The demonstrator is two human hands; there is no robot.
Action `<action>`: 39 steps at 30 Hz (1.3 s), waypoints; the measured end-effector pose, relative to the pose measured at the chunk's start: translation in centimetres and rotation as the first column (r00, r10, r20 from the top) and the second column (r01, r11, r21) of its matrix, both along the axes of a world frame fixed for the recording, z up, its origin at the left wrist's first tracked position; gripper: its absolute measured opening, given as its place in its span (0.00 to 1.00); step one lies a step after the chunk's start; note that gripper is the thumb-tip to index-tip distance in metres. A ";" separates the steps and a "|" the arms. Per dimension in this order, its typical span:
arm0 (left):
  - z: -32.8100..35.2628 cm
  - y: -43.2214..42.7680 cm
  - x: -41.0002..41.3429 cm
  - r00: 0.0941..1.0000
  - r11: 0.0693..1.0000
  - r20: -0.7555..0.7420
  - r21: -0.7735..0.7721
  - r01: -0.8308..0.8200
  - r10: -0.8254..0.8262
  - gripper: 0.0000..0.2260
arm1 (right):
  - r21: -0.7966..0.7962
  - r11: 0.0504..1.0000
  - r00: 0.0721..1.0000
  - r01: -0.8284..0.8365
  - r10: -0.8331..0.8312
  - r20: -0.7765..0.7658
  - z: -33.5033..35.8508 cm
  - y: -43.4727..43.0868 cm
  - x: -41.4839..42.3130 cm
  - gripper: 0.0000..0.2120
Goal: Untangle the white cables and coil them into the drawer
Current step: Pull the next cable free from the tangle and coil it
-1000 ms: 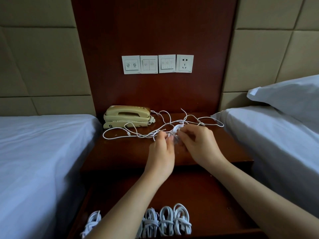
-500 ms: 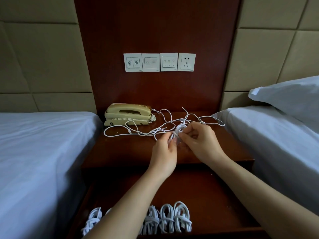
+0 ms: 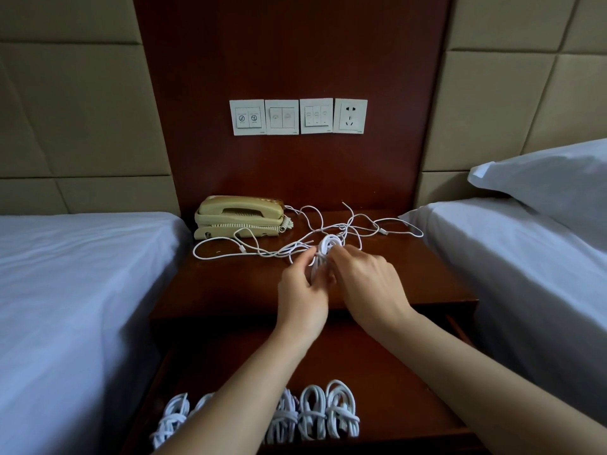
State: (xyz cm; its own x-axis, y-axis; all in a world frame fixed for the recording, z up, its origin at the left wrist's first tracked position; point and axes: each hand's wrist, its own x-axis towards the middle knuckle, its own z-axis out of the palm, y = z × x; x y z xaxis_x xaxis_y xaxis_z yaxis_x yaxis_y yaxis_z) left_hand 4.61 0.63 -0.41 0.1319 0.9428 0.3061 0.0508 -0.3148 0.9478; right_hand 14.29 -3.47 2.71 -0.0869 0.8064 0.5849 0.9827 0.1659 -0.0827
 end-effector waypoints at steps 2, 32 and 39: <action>-0.1 0.0 0.0 1.000 1.000 0.007 0.001 -0.009 0.009 0.15 | 0.036 0.999 0.999 0.002 -0.004 0.046 -0.2 0.2 0.1 0.05; 1.9 -0.1 -1.4 0.973 0.986 -0.203 0.101 0.133 -0.111 0.14 | -0.014 0.881 0.646 -0.473 0.337 -0.685 0.5 1.9 3.8 0.08; 1.9 -0.2 -1.2 0.976 0.989 -0.195 0.095 0.114 -0.093 0.14 | 0.050 0.960 0.617 -0.276 0.217 -0.756 -0.3 2.2 2.8 0.06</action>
State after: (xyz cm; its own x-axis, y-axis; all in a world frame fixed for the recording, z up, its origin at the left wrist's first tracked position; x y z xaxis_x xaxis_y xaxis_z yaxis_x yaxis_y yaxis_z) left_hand 3.38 0.42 1.48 0.2922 0.8849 0.3626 0.1882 -0.4250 0.8854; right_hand 17.12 -1.27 2.45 0.1548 0.8591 0.4878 0.4996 0.3579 -0.7888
